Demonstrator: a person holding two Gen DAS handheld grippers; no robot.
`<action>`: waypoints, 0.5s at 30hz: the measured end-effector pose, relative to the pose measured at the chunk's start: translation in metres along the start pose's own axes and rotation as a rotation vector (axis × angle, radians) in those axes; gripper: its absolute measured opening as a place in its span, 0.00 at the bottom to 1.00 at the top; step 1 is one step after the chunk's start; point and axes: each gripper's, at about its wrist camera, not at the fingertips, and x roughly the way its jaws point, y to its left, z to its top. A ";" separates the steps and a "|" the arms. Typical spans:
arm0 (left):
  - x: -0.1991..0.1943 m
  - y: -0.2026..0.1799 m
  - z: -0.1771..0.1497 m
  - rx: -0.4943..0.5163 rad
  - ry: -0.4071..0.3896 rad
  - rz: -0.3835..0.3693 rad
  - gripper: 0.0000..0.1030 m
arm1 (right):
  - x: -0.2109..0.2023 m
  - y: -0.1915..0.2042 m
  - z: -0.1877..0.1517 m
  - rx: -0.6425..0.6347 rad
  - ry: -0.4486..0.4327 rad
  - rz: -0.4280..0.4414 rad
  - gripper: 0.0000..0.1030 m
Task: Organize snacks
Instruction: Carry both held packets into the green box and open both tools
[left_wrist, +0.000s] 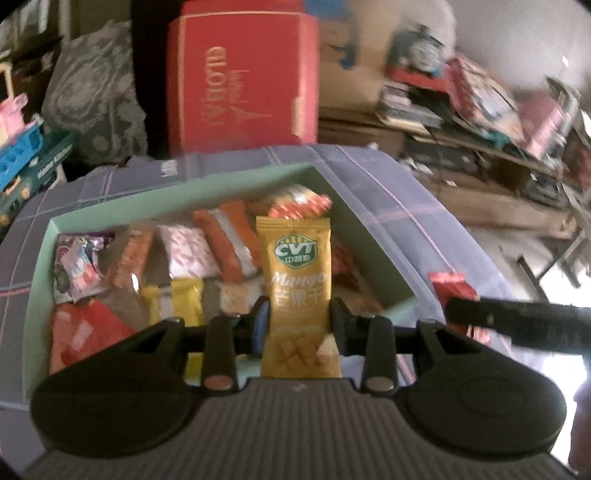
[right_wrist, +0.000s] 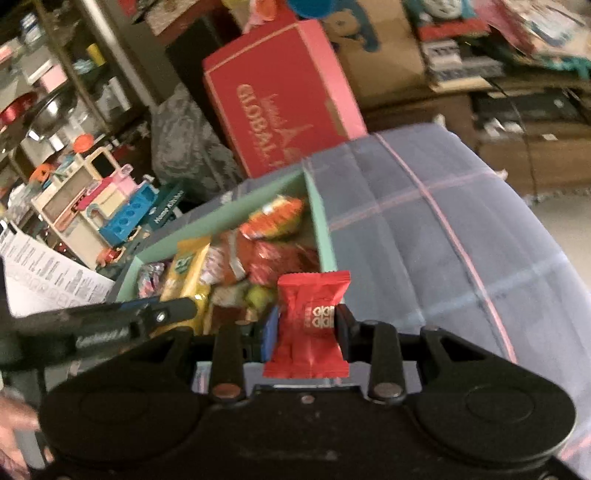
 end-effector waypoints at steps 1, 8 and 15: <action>0.006 0.005 0.009 -0.017 0.001 0.000 0.33 | 0.005 0.004 0.004 -0.016 0.000 -0.001 0.31; 0.048 0.026 0.035 -0.058 0.024 0.014 0.33 | 0.048 0.024 0.025 -0.036 0.025 0.005 0.31; 0.077 0.033 0.038 -0.055 0.052 0.024 0.34 | 0.073 0.026 0.032 0.007 0.040 0.000 0.34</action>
